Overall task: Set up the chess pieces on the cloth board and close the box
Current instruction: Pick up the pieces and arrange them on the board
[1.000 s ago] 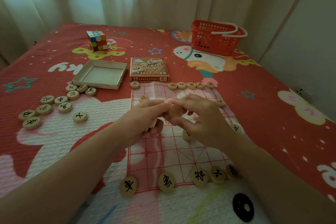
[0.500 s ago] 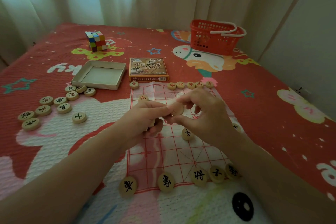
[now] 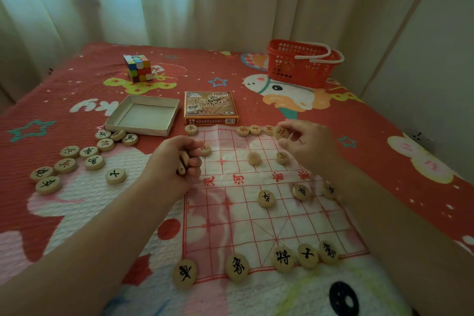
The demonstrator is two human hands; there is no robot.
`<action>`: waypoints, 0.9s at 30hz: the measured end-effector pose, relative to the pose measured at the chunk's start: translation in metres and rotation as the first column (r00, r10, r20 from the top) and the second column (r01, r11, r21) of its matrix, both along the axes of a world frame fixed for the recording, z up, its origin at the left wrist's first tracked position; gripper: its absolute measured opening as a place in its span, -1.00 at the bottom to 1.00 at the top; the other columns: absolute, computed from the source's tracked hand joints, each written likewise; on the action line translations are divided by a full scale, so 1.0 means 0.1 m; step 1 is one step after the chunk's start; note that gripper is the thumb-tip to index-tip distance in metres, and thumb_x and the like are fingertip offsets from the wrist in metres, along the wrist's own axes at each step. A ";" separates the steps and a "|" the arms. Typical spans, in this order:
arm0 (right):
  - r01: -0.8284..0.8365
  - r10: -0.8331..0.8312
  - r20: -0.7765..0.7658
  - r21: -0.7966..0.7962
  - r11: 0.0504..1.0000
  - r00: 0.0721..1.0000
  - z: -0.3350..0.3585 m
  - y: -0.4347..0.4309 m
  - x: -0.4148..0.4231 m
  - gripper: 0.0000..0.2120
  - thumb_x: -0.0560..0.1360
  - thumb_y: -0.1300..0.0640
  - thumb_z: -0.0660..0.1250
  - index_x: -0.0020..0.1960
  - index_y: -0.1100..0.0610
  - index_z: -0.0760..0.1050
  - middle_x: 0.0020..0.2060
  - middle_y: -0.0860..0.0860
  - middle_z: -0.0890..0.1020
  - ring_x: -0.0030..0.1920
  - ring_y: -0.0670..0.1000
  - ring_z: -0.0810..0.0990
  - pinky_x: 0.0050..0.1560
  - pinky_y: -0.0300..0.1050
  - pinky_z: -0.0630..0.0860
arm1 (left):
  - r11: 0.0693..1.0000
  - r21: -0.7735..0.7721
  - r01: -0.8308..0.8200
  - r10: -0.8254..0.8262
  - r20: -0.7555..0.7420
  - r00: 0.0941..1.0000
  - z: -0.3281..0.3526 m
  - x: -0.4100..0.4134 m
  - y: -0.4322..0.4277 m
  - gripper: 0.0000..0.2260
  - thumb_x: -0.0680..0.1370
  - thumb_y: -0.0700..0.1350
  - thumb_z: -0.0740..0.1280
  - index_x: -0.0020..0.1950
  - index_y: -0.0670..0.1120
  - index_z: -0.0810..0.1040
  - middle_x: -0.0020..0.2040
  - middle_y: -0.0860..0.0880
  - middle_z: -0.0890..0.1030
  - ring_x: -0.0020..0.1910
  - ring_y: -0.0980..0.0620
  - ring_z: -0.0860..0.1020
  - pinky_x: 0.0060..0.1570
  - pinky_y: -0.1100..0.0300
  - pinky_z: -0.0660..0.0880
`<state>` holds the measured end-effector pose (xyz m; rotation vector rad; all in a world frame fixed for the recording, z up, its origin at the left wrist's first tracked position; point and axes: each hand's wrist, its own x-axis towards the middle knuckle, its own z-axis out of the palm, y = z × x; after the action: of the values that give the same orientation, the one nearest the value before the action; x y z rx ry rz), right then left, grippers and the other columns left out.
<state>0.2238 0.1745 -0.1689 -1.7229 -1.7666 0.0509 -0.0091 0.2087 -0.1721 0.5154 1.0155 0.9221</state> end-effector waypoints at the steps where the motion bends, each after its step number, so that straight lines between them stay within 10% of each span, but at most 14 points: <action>1: 0.027 -0.027 0.021 -0.020 0.999 0.999 0.00 0.04 0.06 -0.69 0.43 0.20 0.38 0.17 0.12 0.54 -0.13 -0.05 0.57 -0.16 -0.05 0.49 -0.18 -0.30 0.37 | 1.000 -0.016 -0.014 0.015 0.012 1.000 0.01 0.00 0.00 -0.82 0.52 -0.22 0.16 -0.24 -0.20 0.48 -0.47 -0.02 0.41 -0.61 0.15 0.32 -0.64 0.43 0.22; 19: 0.144 -0.085 0.175 -0.356 0.923 0.981 -0.17 0.29 0.34 -0.76 0.45 0.11 0.34 0.12 0.08 0.56 0.04 0.02 0.57 0.05 0.04 0.48 0.04 -0.08 0.46 | 0.986 -0.066 -0.155 0.162 0.121 0.979 0.06 0.01 -0.05 -0.77 0.46 -0.40 0.01 -0.13 -0.26 0.45 -0.16 -0.17 0.43 -0.27 0.02 0.43 -0.31 0.21 0.44; 27: 0.007 0.005 0.054 -0.212 0.977 0.999 0.04 0.17 0.11 -0.65 0.38 0.26 0.36 0.15 0.08 0.54 0.09 0.01 0.57 0.14 0.03 0.46 0.09 -0.15 0.34 | 0.999 0.049 0.001 -0.007 0.114 0.993 0.01 0.04 -0.05 -0.82 0.53 -0.38 0.17 0.01 -0.23 0.53 -0.14 -0.16 0.64 -0.19 0.00 0.66 -0.23 0.24 0.60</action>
<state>0.2350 0.1919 -0.1644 -1.8917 -1.8558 0.2009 -0.0046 0.2033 -0.1706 0.4998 0.8900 0.9644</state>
